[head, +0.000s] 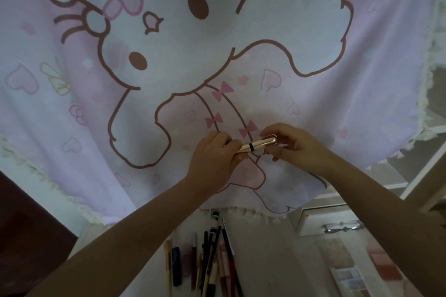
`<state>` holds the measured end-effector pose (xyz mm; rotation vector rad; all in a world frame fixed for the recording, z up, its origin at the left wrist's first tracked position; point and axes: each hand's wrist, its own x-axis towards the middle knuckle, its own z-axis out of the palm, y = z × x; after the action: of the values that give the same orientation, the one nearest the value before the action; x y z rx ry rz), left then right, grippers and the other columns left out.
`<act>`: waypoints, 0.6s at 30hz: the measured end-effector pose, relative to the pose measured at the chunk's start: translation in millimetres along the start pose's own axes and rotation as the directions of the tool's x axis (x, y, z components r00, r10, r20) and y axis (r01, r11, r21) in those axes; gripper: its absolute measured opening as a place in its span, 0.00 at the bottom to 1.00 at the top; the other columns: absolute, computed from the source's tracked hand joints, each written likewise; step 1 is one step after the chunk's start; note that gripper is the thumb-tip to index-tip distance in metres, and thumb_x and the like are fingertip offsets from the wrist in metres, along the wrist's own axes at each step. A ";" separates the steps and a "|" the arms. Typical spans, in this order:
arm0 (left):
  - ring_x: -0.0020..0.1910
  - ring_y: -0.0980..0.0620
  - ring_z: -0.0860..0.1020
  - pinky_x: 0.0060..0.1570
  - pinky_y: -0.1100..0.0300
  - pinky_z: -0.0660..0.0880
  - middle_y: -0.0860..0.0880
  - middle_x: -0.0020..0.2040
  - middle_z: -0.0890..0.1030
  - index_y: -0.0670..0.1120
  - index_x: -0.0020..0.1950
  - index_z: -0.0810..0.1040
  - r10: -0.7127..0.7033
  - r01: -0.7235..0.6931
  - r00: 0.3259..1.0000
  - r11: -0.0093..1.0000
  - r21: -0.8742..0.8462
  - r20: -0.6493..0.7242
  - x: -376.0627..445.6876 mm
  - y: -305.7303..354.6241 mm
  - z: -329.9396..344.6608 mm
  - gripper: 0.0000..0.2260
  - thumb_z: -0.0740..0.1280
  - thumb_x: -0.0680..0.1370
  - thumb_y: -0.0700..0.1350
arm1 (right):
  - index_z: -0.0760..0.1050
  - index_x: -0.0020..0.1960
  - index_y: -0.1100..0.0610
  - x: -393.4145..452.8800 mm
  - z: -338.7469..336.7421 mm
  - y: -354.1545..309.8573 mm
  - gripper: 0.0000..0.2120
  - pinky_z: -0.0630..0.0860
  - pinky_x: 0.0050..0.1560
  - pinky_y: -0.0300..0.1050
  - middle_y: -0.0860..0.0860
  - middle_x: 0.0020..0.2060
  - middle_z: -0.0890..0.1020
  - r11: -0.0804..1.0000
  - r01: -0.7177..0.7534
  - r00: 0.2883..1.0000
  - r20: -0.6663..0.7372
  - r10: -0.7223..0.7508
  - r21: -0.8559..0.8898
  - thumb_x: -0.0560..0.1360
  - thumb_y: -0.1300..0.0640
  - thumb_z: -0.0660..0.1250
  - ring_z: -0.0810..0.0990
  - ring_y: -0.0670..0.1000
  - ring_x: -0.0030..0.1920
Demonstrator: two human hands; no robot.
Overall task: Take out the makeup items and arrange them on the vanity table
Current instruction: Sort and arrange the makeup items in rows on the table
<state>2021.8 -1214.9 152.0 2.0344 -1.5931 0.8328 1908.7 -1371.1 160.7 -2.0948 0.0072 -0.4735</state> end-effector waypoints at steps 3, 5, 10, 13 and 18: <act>0.28 0.47 0.75 0.29 0.62 0.72 0.44 0.30 0.78 0.40 0.35 0.81 0.006 -0.006 1.000 1.000 -0.001 0.019 -1.7 -0.8 1.7 0.16 0.59 0.71 0.49 | 0.71 0.44 0.47 0.9 3.9 0.4 0.06 0.74 0.30 0.37 0.44 0.30 0.78 0.994 -0.102 0.994 0.022 0.103 -0.026 0.77 0.57 0.59 0.76 0.44 0.28; 0.29 0.46 0.76 0.28 0.61 0.74 0.44 0.30 0.78 0.39 0.36 0.81 0.012 -0.013 0.999 1.000 0.001 0.046 -2.9 -0.7 3.8 0.16 0.59 0.71 0.49 | 0.70 0.37 0.48 1.8 5.5 1.0 0.11 0.69 0.27 0.36 0.43 0.20 0.75 0.979 -0.120 0.992 0.005 0.122 -0.167 0.78 0.54 0.57 0.71 0.41 0.21; 0.29 0.46 0.75 0.29 0.62 0.72 0.44 0.30 0.78 0.40 0.36 0.82 -0.040 0.042 0.998 0.998 -0.041 0.058 -5.1 -1.5 4.4 0.17 0.59 0.71 0.49 | 0.68 0.51 0.43 3.4 5.7 6.7 0.17 0.77 0.41 0.39 0.43 0.41 0.75 0.999 -0.045 0.998 0.034 0.046 -0.014 0.73 0.65 0.65 0.77 0.43 0.42; 0.28 0.46 0.75 0.28 0.61 0.72 0.44 0.30 0.78 0.40 0.36 0.81 -0.060 0.064 0.996 0.997 -0.051 0.071 -7.2 -1.3 4.7 0.13 0.64 0.71 0.49 | 0.71 0.51 0.50 7.1 10.1 5.7 0.04 0.73 0.30 0.36 0.43 0.32 0.77 0.993 -0.117 0.993 0.006 0.117 -0.019 0.76 0.57 0.60 0.77 0.43 0.30; 0.26 0.46 0.75 0.28 0.63 0.71 0.45 0.29 0.78 0.40 0.35 0.81 -0.074 0.078 0.991 0.996 -0.034 0.111 -10.6 -1.8 4.0 0.07 0.70 0.65 0.44 | 0.71 0.44 0.46 7.3 10.6 8.5 0.12 0.73 0.31 0.31 0.41 0.31 0.78 0.995 -0.067 0.998 0.014 0.068 -0.076 0.76 0.64 0.61 0.76 0.39 0.29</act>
<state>2022.6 -1209.5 141.9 2.1318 -1.5658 0.6690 1920.5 -1368.5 151.1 -2.1649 0.0871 -0.4212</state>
